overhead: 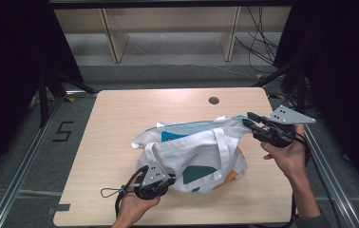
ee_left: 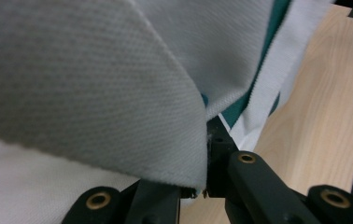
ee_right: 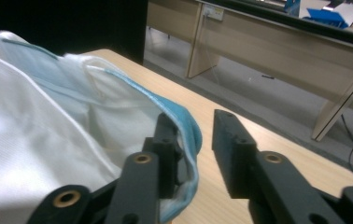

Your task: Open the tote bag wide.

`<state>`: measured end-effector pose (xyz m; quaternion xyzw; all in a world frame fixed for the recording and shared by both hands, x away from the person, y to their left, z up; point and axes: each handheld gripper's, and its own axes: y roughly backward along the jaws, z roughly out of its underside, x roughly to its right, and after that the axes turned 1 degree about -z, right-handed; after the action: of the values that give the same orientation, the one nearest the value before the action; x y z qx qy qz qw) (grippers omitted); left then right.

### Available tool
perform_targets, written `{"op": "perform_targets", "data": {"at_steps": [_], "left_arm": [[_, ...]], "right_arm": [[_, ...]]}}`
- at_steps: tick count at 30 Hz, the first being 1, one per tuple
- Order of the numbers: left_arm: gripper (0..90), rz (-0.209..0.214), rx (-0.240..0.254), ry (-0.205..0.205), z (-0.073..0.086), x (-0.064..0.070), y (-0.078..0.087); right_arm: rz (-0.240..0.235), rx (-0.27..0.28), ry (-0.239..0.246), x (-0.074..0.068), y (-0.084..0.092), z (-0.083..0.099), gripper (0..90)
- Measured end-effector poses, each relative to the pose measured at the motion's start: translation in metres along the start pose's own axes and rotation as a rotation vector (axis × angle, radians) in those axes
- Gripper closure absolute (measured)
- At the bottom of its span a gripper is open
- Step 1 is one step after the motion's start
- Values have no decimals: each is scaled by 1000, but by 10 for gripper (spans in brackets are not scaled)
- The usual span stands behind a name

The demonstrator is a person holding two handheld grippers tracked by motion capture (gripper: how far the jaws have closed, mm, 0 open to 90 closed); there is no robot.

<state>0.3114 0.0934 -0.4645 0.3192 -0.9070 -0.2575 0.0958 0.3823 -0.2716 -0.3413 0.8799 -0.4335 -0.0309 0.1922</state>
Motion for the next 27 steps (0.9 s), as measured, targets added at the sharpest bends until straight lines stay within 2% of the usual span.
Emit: {"op": "perform_targets", "data": {"at_steps": [1,3,4,5,6,7,8,10,12,13,14,15,16,17,18,20,21,22,23,24,25,26,27], "left_arm": [[850,0,0,0,0,0,0],[850,-4,12,9,-1,0,-1],[849,3,8,6,-1,-1,-2],[849,1,9,-19,-1,-2,-2],[849,1,7,-15,-1,-2,-3],[849,3,8,13,0,-1,-3],[849,2,3,6,0,-1,-3],[847,-1,-3,-11,-1,-2,-2],[847,1,1,-1,0,-1,-2],[847,-6,1,-11,0,-1,-2],[847,-4,2,-31,-1,-2,-2],[846,-6,-4,-6,0,-1,-2],[845,-2,-3,-23,0,-3,-2],[845,-2,7,4,0,-1,-3],[845,-3,17,2,1,-1,-3],[843,-6,4,0,0,-1,-3],[842,7,8,-28,0,-3,-3],[842,7,8,-28,0,-3,-3],[842,3,7,-1,1,-2,-3],[841,3,7,-1,1,-2,-3],[840,-4,14,0,1,0,-3],[840,6,13,-1,1,-1,-4],[840,9,8,-32,0,-4,-3]], "right_arm": [[10,16,5,-3,5,-4,685],[-1,48,12,-7,18,-11,665],[-16,49,11,-9,25,-14,666],[-38,61,10,-12,31,-16,666],[-62,59,5,-16,36,-17,663],[-88,50,3,-20,40,-17,661],[-106,50,32,-22,41,-16,658],[-156,23,33,-32,41,-14,639],[-193,0,9,-43,40,-12,617],[-197,2,31,-45,38,-12,604],[-196,-13,30,-49,37,-11,595],[-211,-20,34,-52,36,-9,582],[-218,-41,30,-55,36,-8,566],[-214,-56,19,-57,35,-5,545],[-220,-83,-6,-59,35,-3,515],[-243,-120,-33,-63,35,0,486],[-238,-120,-37,-66,33,2,449],[-238,-120,-37,-66,33,2,449],[-239,-178,-62,-69,29,5,428],[-239,-178,-62,-69,29,5,428],[-237,-207,-83,-69,21,10,411],[-238,-208,-74,-68,17,12,415],[-247,-215,-100,-69,14,14,463]]}}
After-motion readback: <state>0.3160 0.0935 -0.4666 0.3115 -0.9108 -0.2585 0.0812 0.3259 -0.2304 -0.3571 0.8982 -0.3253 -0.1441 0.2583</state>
